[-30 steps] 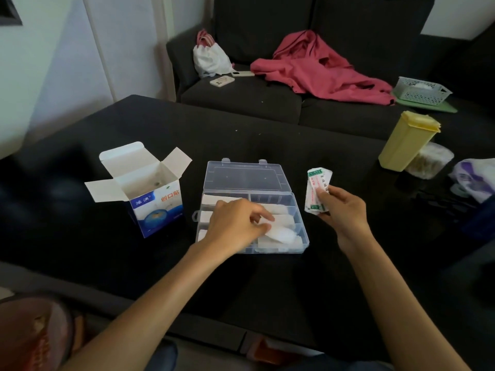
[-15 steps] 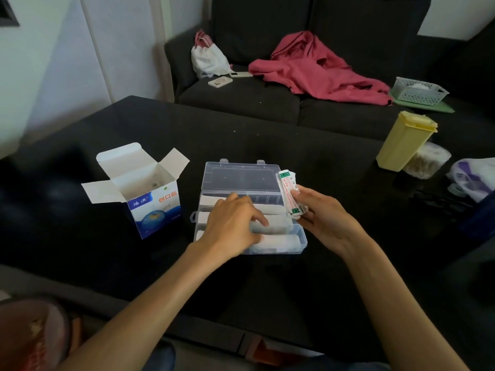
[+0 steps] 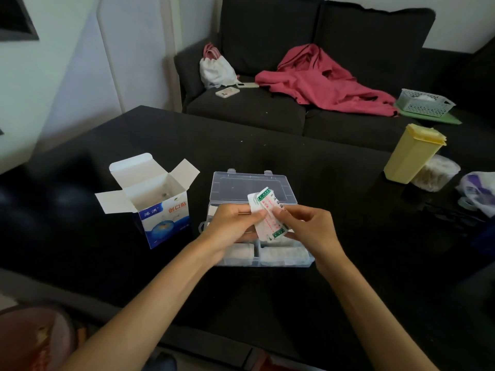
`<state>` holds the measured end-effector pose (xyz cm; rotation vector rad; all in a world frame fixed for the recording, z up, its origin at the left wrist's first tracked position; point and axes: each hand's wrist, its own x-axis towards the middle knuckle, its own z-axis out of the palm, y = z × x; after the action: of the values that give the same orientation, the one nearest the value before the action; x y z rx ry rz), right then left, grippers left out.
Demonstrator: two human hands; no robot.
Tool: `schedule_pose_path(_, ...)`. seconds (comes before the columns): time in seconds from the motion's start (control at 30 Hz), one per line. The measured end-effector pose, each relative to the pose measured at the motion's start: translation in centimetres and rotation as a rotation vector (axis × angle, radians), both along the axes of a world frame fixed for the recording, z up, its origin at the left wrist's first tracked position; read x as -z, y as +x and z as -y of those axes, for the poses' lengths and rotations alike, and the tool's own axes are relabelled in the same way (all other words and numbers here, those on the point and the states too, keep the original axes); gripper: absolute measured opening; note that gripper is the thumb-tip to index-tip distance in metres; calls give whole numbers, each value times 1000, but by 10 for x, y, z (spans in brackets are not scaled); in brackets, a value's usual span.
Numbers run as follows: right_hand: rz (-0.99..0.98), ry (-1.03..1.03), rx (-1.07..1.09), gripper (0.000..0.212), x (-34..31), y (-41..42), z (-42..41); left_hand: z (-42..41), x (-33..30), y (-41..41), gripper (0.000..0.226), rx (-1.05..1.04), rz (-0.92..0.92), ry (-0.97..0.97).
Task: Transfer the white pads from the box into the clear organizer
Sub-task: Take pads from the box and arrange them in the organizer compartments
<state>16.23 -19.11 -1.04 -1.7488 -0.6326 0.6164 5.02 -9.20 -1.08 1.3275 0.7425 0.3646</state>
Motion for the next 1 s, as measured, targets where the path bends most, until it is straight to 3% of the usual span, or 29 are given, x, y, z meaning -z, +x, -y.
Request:
schedule_pose_path(0.17,-104,-56,-95,14,0,-1,-3,10,0,5,27,-133,73,-6)
schedule_pose_path(0.3,148,-40,-16,14,4,5,-1,16,0,13,27,-143,21,17)
schedule_pose_path(0.43,156,-37,27,15,7,10,0,14,-1,15,13,-113,6,15)
schedule_pose_path(0.53,59,-127,13,18,5,22,5,5,4,11,8,-43,-117,242)
schedule_pose_path(0.7,-42,-284,-72,18,2,35,15,11,12,12,36,149,-265,644)
schedule_pose_path(0.83,85,-373,-111,21,2,40,19,17,14,11,29,185,-475,1021)
schedule_pose_path(1.0,166,-350,-117,24,1,40,20,14,16,8,25,292,-489,1174)
